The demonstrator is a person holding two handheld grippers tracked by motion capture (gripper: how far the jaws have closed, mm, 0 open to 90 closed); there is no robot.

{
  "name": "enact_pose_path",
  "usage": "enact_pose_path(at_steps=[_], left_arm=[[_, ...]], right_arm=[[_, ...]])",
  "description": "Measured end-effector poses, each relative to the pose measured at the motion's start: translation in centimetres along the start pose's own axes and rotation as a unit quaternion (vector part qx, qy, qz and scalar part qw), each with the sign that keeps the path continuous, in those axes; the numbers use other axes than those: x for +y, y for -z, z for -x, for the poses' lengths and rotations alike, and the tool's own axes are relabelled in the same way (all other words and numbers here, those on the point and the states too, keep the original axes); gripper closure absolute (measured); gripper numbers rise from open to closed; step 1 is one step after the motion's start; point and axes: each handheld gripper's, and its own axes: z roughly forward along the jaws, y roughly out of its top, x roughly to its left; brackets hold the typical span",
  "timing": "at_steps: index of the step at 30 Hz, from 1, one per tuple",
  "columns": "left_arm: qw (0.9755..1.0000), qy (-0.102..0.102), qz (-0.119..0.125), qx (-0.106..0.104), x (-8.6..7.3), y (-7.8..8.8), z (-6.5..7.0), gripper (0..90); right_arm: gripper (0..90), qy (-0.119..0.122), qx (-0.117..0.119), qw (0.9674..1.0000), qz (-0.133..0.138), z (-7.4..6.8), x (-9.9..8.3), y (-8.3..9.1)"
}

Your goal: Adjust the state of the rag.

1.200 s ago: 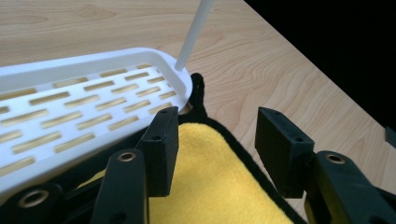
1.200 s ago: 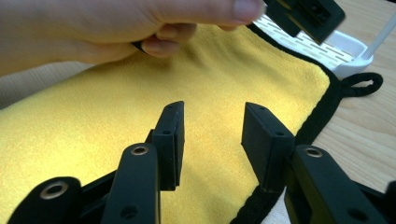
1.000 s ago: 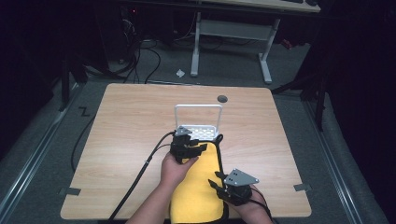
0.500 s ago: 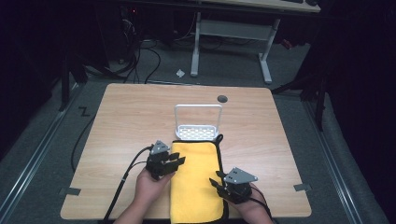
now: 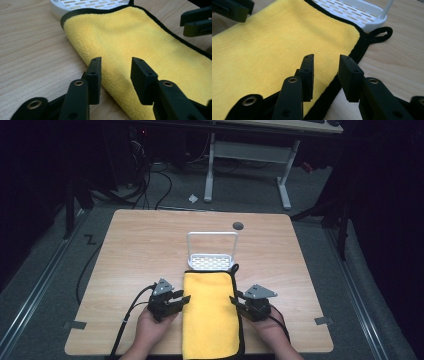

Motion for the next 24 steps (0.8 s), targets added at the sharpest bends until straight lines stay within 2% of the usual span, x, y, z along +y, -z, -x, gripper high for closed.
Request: enact_pose_path(at_steps=[2,4,6,9,11,15,20,24], left_arm=[[0.9999,-0.012,-0.011,0.004,-0.1,-0.3,0.2,75.1],[0.9996,-0.015,-0.023,0.007,-0.2,-0.7,0.2,77.2],[0.9993,-0.021,-0.030,0.013,-0.3,-0.9,0.4,77.6],[0.9989,-0.026,-0.038,0.011,-0.4,-0.9,0.5,77.6],[0.9989,-0.025,-0.039,0.008,-0.5,-0.9,0.6,77.1],[0.9982,-0.025,-0.050,-0.020,-1.0,-0.6,1.4,75.1],[0.9972,-0.025,-0.057,-0.043,-2.0,0.2,2.6,74.6],[0.9966,-0.034,-0.059,-0.046,-2.4,0.7,3.2,72.8]], right_arm=[[77.7,0.001,-0.002,1.0000,-0.009,0.4,0.4,-0.7],[86.5,0.007,0.000,0.9997,-0.022,0.8,0.8,-1.4],[87.6,0.010,0.004,0.9993,-0.036,0.8,1.0,-2.2],[87.3,0.020,0.002,0.9981,-0.058,0.6,0.8,-3.1],[87.2,0.024,-0.001,0.9978,-0.062,0.5,0.6,-3.3],[85.4,0.025,0.005,0.9978,-0.061,0.4,-0.2,-2.2],[82.0,0.029,0.020,0.9974,-0.063,0.1,-1.2,-0.8],[81.2,0.032,0.029,0.9970,-0.064,-0.3,-1.8,0.1]])
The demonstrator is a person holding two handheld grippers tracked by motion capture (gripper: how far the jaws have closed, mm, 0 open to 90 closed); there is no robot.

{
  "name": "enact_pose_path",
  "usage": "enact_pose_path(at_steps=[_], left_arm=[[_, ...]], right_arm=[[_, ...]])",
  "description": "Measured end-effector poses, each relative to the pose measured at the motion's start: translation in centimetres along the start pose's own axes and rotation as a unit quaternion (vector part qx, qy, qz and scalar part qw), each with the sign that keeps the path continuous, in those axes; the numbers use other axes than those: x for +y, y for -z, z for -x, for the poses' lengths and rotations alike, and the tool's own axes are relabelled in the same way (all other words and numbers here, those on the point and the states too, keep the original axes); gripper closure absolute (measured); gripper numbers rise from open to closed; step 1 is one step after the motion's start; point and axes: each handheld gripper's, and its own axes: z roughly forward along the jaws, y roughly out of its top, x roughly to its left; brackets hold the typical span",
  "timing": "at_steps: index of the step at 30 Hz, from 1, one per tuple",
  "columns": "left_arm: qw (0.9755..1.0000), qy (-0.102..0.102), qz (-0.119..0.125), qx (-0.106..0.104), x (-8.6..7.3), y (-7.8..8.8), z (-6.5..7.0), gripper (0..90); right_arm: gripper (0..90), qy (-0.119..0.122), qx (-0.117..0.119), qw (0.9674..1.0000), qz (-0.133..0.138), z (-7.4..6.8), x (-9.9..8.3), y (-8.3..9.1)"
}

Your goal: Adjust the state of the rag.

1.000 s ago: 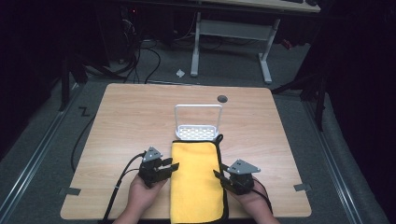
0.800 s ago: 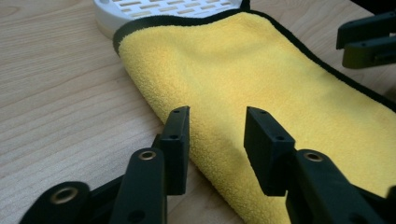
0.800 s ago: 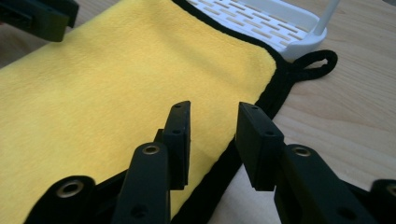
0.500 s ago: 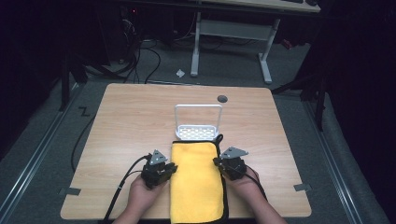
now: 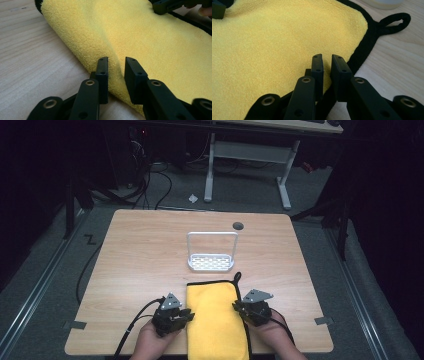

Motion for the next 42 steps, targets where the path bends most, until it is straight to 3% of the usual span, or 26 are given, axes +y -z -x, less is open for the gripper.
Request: enact_pose_path(at_steps=[2,5,8,12,14,17,20,26,31,36,40,42], left_arm=[[0.9999,0.014,0.003,-0.007,0.1,0.1,-0.4,71.2],[0.9991,0.038,0.019,0.002,0.5,0.6,-1.7,67.5],[0.9972,0.065,0.036,0.012,1.2,0.4,-3.1,57.8],[0.9942,0.096,0.048,0.010,2.4,-0.9,-4.9,48.1],[0.9935,0.104,0.040,0.021,2.9,-1.9,-5.5,44.8],[0.9910,0.123,0.048,0.025,3.3,-2.7,-6.0,47.0],[0.9874,0.149,0.051,0.012,3.3,-2.9,-6.4,61.5],[0.9907,0.127,0.045,0.019,3.5,-3.3,-6.1,77.3],[0.9934,0.092,0.045,0.052,3.5,-3.6,-5.2,78.0],[0.9934,0.092,0.045,0.052,3.5,-3.5,-5.3,77.9],[0.9933,0.093,0.045,0.052,3.5,-3.5,-5.2,77.3],[0.9933,0.093,0.045,0.051,3.5,-3.5,-5.2,77.2]], right_arm=[[81.1,0.001,0.000,1.0000,0.004,-0.3,-0.3,0.2],[81.1,0.007,-0.005,0.9999,0.008,-0.5,-0.4,0.2],[81.1,0.008,-0.002,0.9999,0.008,-0.4,-0.4,0.1],[81.1,0.008,0.006,0.9999,0.009,-0.2,-0.5,0.1],[81.1,0.010,0.004,0.9999,0.009,-0.2,-0.5,0.2],[81.0,0.011,0.003,0.9999,0.009,-0.2,-0.5,0.2],[81.0,0.011,0.004,0.9999,0.010,-0.2,-0.5,0.2],[77.5,-0.006,0.011,0.9998,0.012,-0.1,-0.3,0.1],[64.6,-0.050,-0.016,0.9979,0.038,0.9,0.7,-0.2],[48.6,-0.080,-0.039,0.9954,0.037,2.4,2.0,-1.2],[43.8,-0.100,-0.051,0.9929,0.038,3.6,3.1,-2.2],[41.4,-0.113,-0.050,0.9920,0.024,4.0,3.4,-3.0]])
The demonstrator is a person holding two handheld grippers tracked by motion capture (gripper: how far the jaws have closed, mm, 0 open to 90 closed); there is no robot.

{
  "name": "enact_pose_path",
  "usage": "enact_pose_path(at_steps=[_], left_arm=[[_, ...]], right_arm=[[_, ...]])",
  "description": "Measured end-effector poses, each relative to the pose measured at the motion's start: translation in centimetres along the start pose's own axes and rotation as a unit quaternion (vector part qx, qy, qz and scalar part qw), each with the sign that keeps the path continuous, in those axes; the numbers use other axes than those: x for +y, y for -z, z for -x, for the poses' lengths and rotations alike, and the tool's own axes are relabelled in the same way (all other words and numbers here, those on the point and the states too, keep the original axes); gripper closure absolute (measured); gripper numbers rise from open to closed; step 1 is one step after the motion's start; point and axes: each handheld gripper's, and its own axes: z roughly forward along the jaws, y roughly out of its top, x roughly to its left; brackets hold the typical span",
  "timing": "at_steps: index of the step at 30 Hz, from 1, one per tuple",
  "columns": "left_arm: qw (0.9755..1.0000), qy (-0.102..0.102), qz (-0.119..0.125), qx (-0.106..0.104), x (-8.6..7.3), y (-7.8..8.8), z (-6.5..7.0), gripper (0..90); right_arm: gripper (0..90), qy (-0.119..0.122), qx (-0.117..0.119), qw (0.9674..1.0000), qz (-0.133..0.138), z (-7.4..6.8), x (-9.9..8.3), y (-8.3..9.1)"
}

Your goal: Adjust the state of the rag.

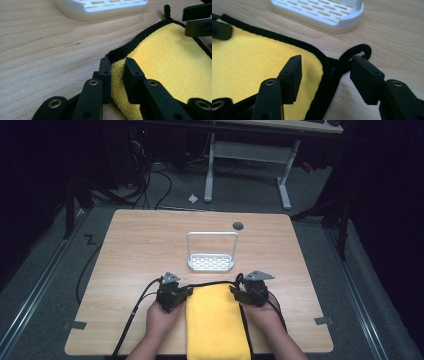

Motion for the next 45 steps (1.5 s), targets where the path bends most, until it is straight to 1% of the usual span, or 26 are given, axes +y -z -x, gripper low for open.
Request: enact_pose_path(at_steps=[1,4,5,6,8,9,10,13,16,19,21,26,31,32,34,35,36,38,42,43,45], left_arm=[[1.0000,0.000,0.000,0.000,0.0,0.0,0.0,77.2],[1.0000,0.000,0.000,0.000,0.0,0.0,0.0,77.2],[1.0000,0.000,0.000,0.001,0.0,0.0,0.0,77.1],[1.0000,0.000,0.000,0.001,0.0,0.0,0.0,77.1],[1.0000,0.000,0.000,0.000,0.0,0.0,0.0,77.2],[1.0000,0.000,0.000,0.001,0.0,0.0,0.0,77.2],[1.0000,0.000,0.000,0.000,0.0,0.0,0.0,77.2],[1.0000,0.002,0.001,0.000,0.0,0.0,0.0,77.2],[1.0000,0.002,0.001,0.000,0.0,0.0,0.0,77.2],[1.0000,0.003,0.002,-0.001,-0.1,0.1,0.0,77.2],[1.0000,0.006,0.001,-0.004,-0.1,0.1,0.0,77.1],[0.9999,0.011,0.001,-0.006,-0.2,0.2,-0.1,77.0],[0.9997,0.016,0.003,-0.019,-0.3,0.4,-0.3,80.2],[0.9997,0.015,0.004,-0.021,-0.2,0.5,-0.3,81.2],[0.9998,0.003,0.010,-0.015,-0.3,0.6,0.0,83.3],[0.9998,-0.003,0.013,-0.013,-0.3,0.6,0.1,83.5],[0.9998,-0.004,0.016,-0.013,-0.3,0.7,0.2,83.7],[0.9997,-0.002,0.020,-0.017,-0.4,0.8,0.1,83.9],[0.9991,0.003,0.036,-0.024,-0.3,1.2,0.1,83.9],[0.9989,0.003,0.039,-0.025,-0.3,1.3,0.2,83.9],[0.9985,-0.002,0.050,-0.023,-0.2,1.6,0.4,83.9]], right_arm=[[40.4,-0.005,0.002,1.0000,-0.007,0.1,0.1,-0.4],[34.3,-0.010,-0.004,0.9997,-0.020,0.0,0.1,-1.1],[34.0,-0.016,-0.001,0.9996,-0.023,-0.1,0.0,-1.2],[34.9,-0.012,-0.003,0.9997,-0.020,-0.2,-0.1,-1.2],[41.0,-0.004,-0.001,0.9998,-0.019,-0.6,-0.3,-1.0],[43.3,0.009,-0.004,0.9998,-0.017,-0.9,-0.5,-1.0],[46.7,0.011,-0.003,0.9998,-0.016,-1.1,-0.6,-0.9],[54.3,0.009,0.006,0.9999,-0.010,-1.1,-0.8,-0.8],[64.2,0.007,0.015,0.9998,-0.011,-1.1,-0.8,-0.6],[73.9,0.007,0.030,0.9995,-0.007,-1.2,-0.9,-0.6],[77.5,0.010,0.034,0.9993,-0.007,-1.3,-1.0,-0.6],[80.1,0.026,0.028,0.9993,0.001,-1.7,-1.0,-0.5],[80.6,0.045,0.027,0.9985,0.014,-2.1,-1.0,0.1],[80.6,0.044,0.028,0.9985,0.015,-2.2,-1.1,0.2],[80.6,0.047,0.032,0.9981,0.022,-2.1,-1.1,0.3],[80.6,0.047,0.037,0.9979,0.025,-2.1,-1.1,0.4],[80.7,0.043,0.039,0.9979,0.028,-2.1,-1.1,0.5],[80.8,0.044,0.040,0.9977,0.032,-2.0,-1.1,0.5],[80.8,0.041,0.040,0.9976,0.039,-2.1,-1.0,0.7],[80.8,0.044,0.042,0.9972,0.043,-2.1,-0.9,0.8],[80.9,0.043,0.042,0.9971,0.047,-2.1,-0.9,1.0]])
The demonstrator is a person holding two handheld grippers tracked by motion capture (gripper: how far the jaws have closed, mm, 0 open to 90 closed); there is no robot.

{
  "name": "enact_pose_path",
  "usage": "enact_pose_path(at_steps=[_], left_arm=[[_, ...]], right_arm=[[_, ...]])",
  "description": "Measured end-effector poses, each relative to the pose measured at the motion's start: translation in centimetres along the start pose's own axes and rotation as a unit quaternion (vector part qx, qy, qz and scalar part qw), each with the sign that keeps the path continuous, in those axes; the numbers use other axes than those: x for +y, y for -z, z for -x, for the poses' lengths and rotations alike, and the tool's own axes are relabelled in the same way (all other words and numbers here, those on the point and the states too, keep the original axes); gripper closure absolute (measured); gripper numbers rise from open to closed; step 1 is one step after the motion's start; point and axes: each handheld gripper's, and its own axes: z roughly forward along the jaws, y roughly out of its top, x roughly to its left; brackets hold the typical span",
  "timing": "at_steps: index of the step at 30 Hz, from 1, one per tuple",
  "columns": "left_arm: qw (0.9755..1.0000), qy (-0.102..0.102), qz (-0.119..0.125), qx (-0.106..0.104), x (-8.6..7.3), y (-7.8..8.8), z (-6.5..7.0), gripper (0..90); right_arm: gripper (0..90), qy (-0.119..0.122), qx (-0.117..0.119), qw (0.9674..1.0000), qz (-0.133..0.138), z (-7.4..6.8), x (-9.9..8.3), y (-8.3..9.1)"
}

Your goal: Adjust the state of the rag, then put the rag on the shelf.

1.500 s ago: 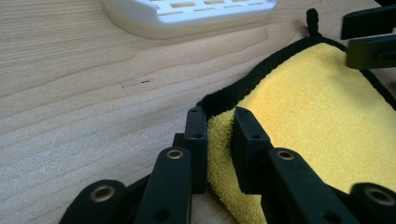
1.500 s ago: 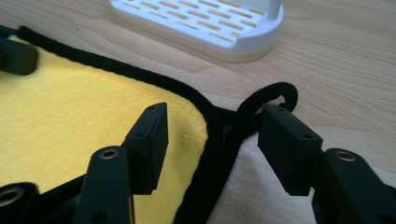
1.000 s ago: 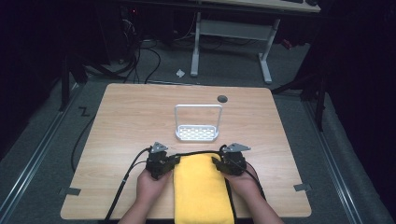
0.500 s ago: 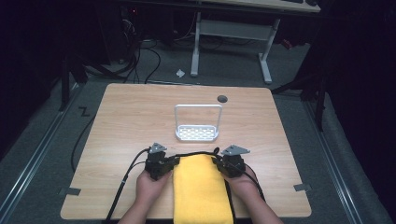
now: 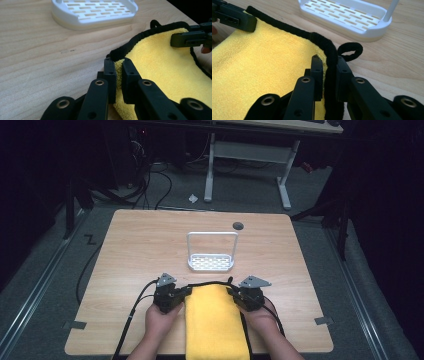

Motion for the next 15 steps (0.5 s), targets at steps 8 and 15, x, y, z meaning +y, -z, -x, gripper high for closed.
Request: enact_pose_path(at_steps=[8,15], left_arm=[[0.9994,-0.022,0.027,0.006,1.3,0.9,0.9,83.5],[0.9980,-0.025,0.059,0.003,2.6,2.0,1.7,83.5]], right_arm=[[80.8,-0.002,-0.007,0.9997,0.022,-0.1,0.5,0.6],[80.9,0.005,-0.014,0.9985,0.053,-0.5,1.5,1.9]])
